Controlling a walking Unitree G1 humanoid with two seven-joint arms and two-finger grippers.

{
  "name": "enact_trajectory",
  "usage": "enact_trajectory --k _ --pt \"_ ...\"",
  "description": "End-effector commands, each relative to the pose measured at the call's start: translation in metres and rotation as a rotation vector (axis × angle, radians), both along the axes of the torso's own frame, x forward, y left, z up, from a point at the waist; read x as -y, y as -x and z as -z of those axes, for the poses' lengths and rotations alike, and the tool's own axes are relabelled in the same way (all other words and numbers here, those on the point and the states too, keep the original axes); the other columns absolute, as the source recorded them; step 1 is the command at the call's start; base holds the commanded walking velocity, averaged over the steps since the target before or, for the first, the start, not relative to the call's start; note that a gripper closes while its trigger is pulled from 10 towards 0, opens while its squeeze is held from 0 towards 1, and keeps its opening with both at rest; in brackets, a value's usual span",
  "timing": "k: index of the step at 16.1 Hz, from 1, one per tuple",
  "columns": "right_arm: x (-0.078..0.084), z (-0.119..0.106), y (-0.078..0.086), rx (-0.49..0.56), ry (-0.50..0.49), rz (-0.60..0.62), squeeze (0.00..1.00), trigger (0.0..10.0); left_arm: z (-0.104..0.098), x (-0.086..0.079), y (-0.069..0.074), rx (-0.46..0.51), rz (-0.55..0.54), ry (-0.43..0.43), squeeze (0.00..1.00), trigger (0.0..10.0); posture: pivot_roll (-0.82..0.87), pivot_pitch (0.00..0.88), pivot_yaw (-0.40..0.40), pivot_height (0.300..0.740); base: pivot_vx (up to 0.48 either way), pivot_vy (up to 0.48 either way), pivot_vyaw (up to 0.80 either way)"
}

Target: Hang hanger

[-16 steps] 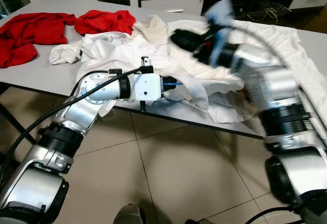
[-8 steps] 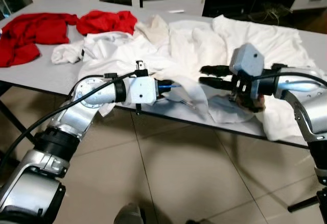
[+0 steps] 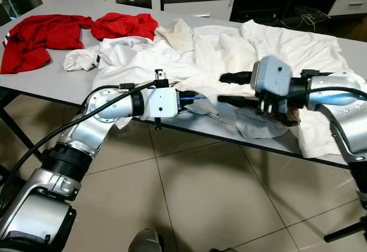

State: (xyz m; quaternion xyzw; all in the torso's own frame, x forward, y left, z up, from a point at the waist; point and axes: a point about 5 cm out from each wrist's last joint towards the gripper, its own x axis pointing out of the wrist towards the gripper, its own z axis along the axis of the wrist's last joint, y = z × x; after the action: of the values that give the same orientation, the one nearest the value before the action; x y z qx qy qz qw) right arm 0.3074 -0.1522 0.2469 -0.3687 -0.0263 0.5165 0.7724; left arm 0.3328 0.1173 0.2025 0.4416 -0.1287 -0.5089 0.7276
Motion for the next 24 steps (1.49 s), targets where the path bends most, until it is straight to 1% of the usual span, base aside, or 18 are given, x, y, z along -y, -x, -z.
enact_trajectory --k 1,2,3,5,6,8,9,10,12,14,18,24 --pt "-0.001 0.004 0.004 0.019 0.053 -0.017 0.88 10.0 -0.003 0.002 0.000 0.017 0.011 -0.009 0.00 10.0 0.17 0.007 -0.013 0.740 0.000 0.000 0.00" --pt "-0.002 0.007 0.003 0.029 0.078 -0.012 0.09 10.0 -0.003 0.003 0.000 0.018 0.011 -0.008 0.00 10.0 0.17 0.007 -0.013 0.740 0.000 0.000 0.00" --pt "-0.002 0.013 0.002 0.047 0.136 -0.008 0.00 10.0 -0.004 0.003 -0.001 0.021 0.010 -0.007 0.00 10.0 0.17 0.009 -0.010 0.740 0.000 0.000 0.00" --pt "-0.004 0.018 0.000 0.058 0.162 0.004 0.00 10.0 -0.004 0.003 -0.002 0.024 0.012 -0.007 0.00 10.0 0.17 0.009 -0.009 0.740 0.000 0.000 0.00" --pt "-0.005 0.023 -0.005 0.076 0.194 0.031 0.00 10.0 -0.005 0.004 -0.001 0.026 0.014 -0.005 0.00 10.0 0.17 0.009 -0.009 0.740 0.000 0.000 0.00" --pt "-0.005 0.025 -0.009 0.084 0.189 0.057 0.00 10.0 -0.005 0.005 -0.001 0.029 0.016 -0.004 0.00 10.0 0.17 0.008 -0.008 0.740 0.000 0.000 0.00" --pt "-0.007 0.024 -0.011 0.091 0.183 0.068 0.00 5.6 -0.006 0.005 -0.001 0.032 0.017 -0.002 0.00 10.0 0.17 0.008 -0.008 0.740 0.000 0.000 0.00" --pt "-0.007 0.025 -0.014 0.103 0.189 0.083 0.00 0.0 -0.006 0.005 -0.001 0.035 0.018 0.001 0.00 10.0 0.17 0.008 -0.008 0.740 0.000 0.000 0.00" --pt "-0.005 0.028 -0.018 0.118 0.202 0.105 0.00 0.0 -0.007 0.005 -0.001 0.041 0.016 0.003 0.00 10.0 0.17 0.008 -0.008 0.740 0.000 0.000 0.00" --pt "-0.005 0.027 -0.020 0.128 0.194 0.113 0.00 0.0 -0.007 0.004 -0.002 0.044 0.014 0.003 0.00 10.0 0.17 0.007 -0.009 0.740 0.000 0.000 0.00" --pt "-0.007 0.026 -0.021 0.141 0.186 0.100 0.00 0.0 -0.009 0.004 -0.002 0.059 0.012 -0.001 0.00 10.0 0.17 0.005 -0.008 0.740 0.000 0.000 0.00" --pt "-0.004 0.025 -0.022 0.153 0.187 0.094 0.00 0.0 -0.012 0.005 -0.004 0.102 0.012 -0.012 0.00 10.0 0.17 0.004 -0.007 0.740 0.000 0.000 0.00"
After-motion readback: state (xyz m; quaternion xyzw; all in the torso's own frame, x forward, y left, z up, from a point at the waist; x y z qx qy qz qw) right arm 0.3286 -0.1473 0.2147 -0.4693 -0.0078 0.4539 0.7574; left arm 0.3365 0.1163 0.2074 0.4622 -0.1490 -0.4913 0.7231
